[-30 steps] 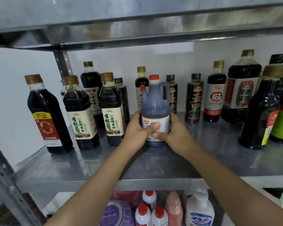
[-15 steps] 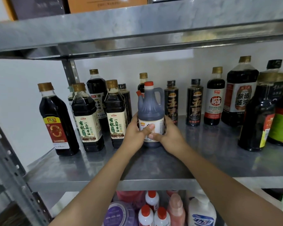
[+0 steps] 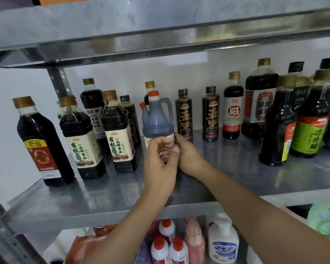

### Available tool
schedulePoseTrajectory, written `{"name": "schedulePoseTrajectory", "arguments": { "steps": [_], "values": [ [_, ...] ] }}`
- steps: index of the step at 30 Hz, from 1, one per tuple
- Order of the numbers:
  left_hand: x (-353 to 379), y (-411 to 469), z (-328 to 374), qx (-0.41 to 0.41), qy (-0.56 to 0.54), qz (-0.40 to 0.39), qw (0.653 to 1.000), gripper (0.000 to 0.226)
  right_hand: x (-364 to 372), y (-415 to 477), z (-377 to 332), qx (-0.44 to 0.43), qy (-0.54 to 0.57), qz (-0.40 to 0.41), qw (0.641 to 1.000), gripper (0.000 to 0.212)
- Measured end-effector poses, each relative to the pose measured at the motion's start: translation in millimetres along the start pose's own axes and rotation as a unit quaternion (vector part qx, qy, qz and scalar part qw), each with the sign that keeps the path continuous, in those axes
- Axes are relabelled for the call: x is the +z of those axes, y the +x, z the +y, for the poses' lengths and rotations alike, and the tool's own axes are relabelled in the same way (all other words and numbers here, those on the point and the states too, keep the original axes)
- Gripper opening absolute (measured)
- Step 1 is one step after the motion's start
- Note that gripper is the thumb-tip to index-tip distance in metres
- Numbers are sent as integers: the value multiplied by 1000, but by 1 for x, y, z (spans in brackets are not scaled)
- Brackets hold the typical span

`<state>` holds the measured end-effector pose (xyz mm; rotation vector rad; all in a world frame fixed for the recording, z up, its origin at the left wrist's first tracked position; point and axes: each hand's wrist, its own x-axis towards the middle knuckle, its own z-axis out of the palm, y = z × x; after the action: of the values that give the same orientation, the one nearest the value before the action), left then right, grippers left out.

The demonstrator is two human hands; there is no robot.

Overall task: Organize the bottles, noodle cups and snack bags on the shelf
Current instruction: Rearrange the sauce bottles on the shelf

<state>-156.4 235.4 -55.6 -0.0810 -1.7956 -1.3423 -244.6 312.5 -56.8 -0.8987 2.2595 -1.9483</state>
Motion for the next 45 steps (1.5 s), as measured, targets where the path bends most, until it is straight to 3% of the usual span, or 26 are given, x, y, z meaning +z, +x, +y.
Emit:
{"name": "schedulePoseTrajectory", "arguments": {
  "steps": [2,4,7,11,17,23,32,36,39,45],
  "values": [
    [17,12,-5,-6,-26,-50,998,27,-21,0,3,15,6,-6,1000,45],
    [34,19,-15,-12,-28,-90,995,31,-48,3,8,42,14,55,997,52],
    [48,13,-29,3,-1,-149,989,32,-74,21,14,58,29,135,989,45],
    [50,12,-43,-33,2,-211,977,43,-77,46,5,64,-9,142,988,55],
    [47,14,-39,-113,-34,-212,970,46,-62,84,-14,60,-75,160,982,74],
    [47,14,-38,-85,-9,-200,976,46,-57,114,-20,69,-72,174,980,77],
    [49,12,-45,-41,-31,-203,978,52,-51,125,-9,46,-99,200,974,58],
    [50,12,-44,-58,-36,-195,978,56,-48,119,-11,52,-114,181,975,71],
    [50,12,-46,-63,-36,-211,975,59,-49,112,-12,40,-160,173,971,66],
    [47,12,-38,15,5,-215,977,58,-59,90,-16,6,-192,160,968,58]
  ]
}}
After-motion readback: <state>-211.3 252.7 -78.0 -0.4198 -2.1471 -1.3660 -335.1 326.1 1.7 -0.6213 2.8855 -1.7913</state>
